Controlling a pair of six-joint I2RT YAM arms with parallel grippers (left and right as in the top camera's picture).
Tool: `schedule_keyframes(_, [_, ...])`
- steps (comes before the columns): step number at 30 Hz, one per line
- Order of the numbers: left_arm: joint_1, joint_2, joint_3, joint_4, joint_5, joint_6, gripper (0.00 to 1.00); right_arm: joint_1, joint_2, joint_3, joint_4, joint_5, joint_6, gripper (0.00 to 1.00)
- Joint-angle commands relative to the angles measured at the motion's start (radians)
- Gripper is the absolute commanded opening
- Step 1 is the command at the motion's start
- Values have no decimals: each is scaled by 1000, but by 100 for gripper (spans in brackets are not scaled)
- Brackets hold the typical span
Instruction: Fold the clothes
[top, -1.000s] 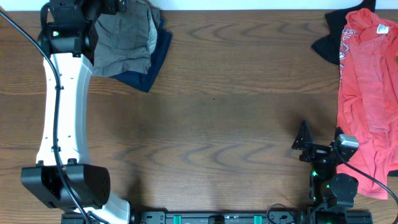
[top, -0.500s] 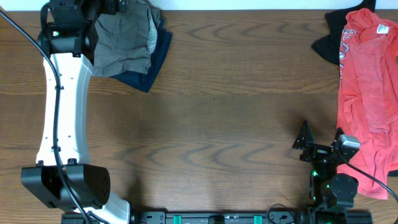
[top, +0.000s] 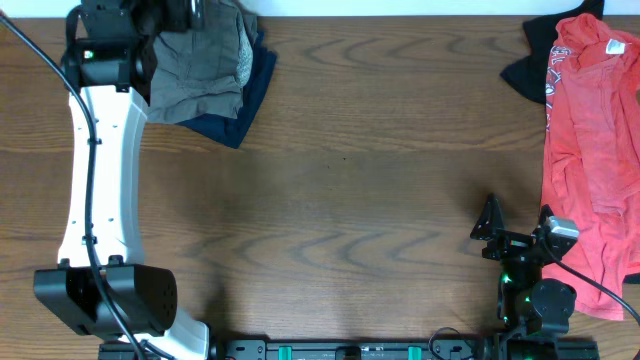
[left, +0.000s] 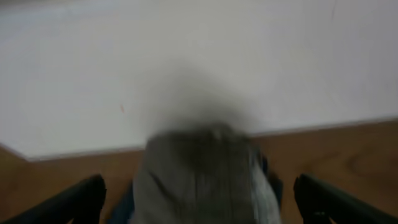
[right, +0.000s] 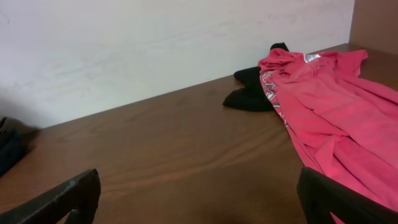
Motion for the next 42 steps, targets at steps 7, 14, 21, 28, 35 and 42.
schedule_keyframes(7, [23, -262, -259, -169, -7, -44, 98, 6, -7, -2, -2, 17, 13, 99])
schedule_keyframes(14, [64, -633, -705, -45, -6, -76, 98, 6, -7, -2, -2, 17, 13, 99])
schedule_keyframes(21, [74, -1024, -1130, 121, 32, -76, 98, 6, -7, -2, -2, 17, 13, 99])
schedule_keyframes(28, [74, -1369, -1467, 269, 47, -130, 98, 6, -7, -2, -2, 17, 13, 99])
schedule_keyframes(35, [56, -1623, -1677, 371, 71, -154, 98, 6, -7, -2, -2, 17, 13, 99])
schedule_keyframes(42, [30, -1735, -1786, 462, 71, -170, 98, 6, -7, -2, -2, 17, 13, 99])
